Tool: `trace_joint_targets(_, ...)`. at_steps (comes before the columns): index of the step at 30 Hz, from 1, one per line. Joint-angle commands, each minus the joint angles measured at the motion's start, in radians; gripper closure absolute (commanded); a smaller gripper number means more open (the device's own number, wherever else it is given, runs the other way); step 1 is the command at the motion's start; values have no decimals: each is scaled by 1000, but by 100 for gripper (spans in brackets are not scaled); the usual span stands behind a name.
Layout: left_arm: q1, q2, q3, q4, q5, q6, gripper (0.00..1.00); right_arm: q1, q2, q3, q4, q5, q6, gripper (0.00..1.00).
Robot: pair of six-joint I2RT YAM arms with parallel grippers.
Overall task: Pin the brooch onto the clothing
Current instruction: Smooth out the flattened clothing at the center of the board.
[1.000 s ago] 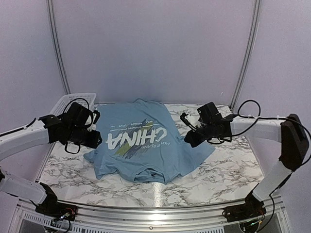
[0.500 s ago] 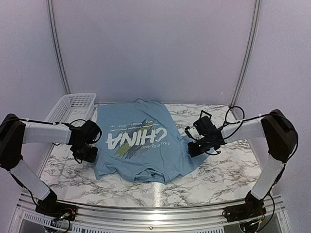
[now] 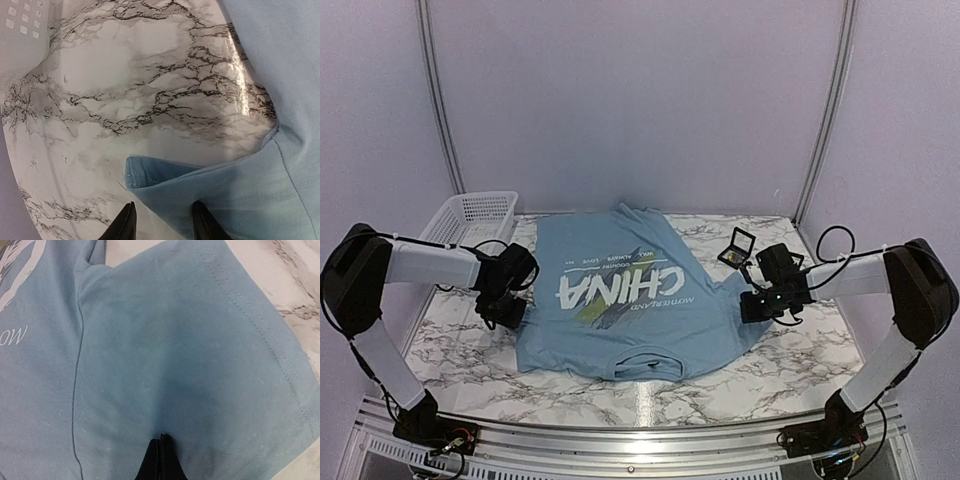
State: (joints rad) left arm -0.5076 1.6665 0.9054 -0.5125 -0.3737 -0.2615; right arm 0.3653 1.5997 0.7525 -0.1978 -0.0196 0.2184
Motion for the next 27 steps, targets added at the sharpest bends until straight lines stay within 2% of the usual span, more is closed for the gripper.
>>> trace_joint_targets(1,9,34,29,-60,-70,53,59,-48,-19,-42,-80,30,9,100)
trace_joint_targets(6,12,24,55,-58,-85,83,53,-47,-52,-3,-122,4,-14,100)
trace_joint_targets(10,-8,-105,61,-60,-10,77,48,-8,-106,70,-188,14,-27,98)
trace_joint_targets(13,-83,-235,44,-60,94,32,50,118,-140,156,-203,59,-70,95)
trace_joint_targets(16,-150,-329,-11,-53,153,-70,51,299,-116,224,-134,-35,-152,89)
trace_joint_targets(20,-172,-468,-122,-11,165,-225,49,548,30,351,-30,-147,-321,72)
trace_joint_targets(23,-172,-545,-213,30,151,-308,49,687,185,479,2,-190,-399,61)
trace_joint_targets(25,-171,-580,-274,54,163,-359,47,734,284,553,12,-191,-428,48)
trace_joint_targets(27,-173,-611,-333,94,178,-412,45,763,371,610,24,-195,-446,28)
